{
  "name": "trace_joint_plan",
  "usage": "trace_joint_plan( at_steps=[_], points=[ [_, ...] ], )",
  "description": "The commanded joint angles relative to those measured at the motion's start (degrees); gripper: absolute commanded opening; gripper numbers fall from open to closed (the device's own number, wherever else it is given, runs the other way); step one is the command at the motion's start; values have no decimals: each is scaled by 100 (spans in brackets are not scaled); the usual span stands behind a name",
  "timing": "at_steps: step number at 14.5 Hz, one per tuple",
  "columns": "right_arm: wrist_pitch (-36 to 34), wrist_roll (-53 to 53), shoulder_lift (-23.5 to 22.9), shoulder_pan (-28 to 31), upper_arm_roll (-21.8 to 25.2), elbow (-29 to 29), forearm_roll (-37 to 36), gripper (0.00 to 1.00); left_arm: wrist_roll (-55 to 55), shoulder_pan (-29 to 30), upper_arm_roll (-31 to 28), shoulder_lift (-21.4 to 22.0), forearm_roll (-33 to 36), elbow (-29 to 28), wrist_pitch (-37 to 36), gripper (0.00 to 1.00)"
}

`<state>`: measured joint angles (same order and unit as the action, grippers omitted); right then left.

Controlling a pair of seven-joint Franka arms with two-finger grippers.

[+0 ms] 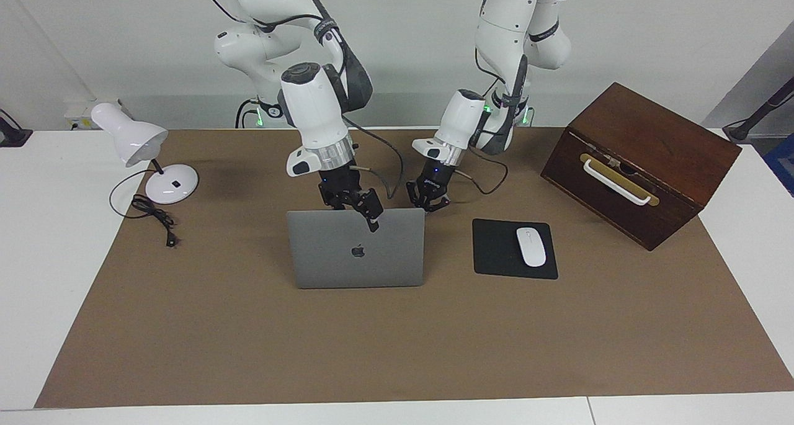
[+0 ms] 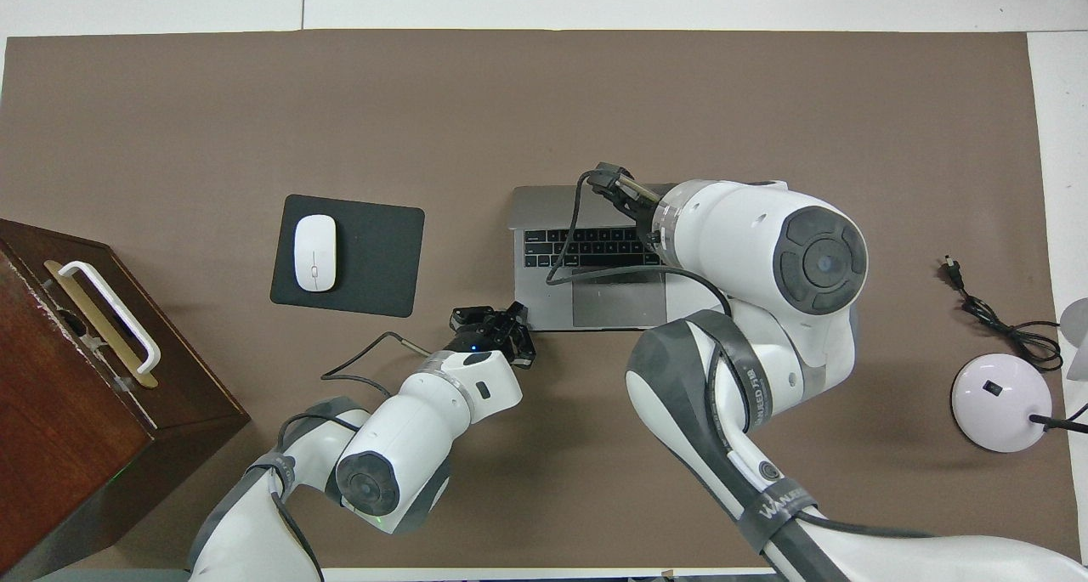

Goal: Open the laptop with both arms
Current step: 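Push the raised lid farther from the robot with the right gripper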

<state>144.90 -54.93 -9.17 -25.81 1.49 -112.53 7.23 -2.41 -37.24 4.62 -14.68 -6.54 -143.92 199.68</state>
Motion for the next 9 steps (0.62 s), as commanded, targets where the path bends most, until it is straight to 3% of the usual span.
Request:
trace_joint_plan(
  at_steps=[1, 9],
  points=[
    [-313, 517, -138, 260, -44, 398, -99, 100, -49, -135, -22, -299, -41, 163, 89, 0],
    [-1298, 1590, -489, 639, -35, 1374, -309, 100, -49, -135, -22, -299, -41, 163, 89, 0]
  ],
)
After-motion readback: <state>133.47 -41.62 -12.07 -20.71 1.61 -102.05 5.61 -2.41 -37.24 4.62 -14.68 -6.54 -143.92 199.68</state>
